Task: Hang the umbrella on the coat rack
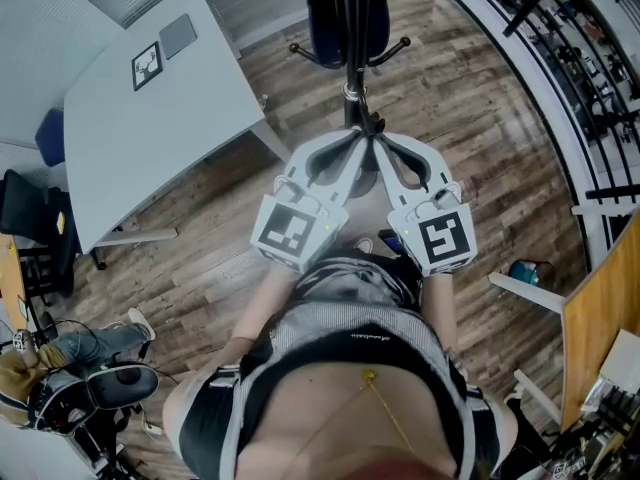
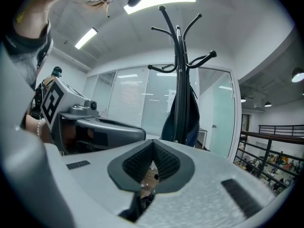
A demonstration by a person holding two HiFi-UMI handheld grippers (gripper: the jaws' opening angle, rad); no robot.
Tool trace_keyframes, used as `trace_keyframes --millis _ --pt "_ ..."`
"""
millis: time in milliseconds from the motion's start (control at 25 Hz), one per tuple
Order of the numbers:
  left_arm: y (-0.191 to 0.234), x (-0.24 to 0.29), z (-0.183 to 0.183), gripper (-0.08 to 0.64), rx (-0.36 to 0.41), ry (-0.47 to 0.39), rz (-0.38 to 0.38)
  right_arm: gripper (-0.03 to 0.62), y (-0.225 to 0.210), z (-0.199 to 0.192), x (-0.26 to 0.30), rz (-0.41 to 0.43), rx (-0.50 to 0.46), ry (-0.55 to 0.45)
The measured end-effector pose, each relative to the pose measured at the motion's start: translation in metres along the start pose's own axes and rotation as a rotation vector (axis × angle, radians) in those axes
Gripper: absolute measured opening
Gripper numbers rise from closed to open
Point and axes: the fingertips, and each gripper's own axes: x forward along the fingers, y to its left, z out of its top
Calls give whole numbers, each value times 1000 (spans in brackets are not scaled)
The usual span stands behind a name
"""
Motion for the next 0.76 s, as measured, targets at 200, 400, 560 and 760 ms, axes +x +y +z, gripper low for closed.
trace_keyframes --millis 200,400,560,760 --pt "2 -1 -1 15 -10 6 5 2 2 0 1 5 -4 3" --pt "3 -1 -2 15 -7 9 6 2 2 -1 2 4 -10 3" --pt "5 -2 -3 15 -10 11 8 2 1 -1 3 1 -10 6" --pt "7 -1 -3 15 -6 17 11 2 -2 -2 4 -14 -13 7"
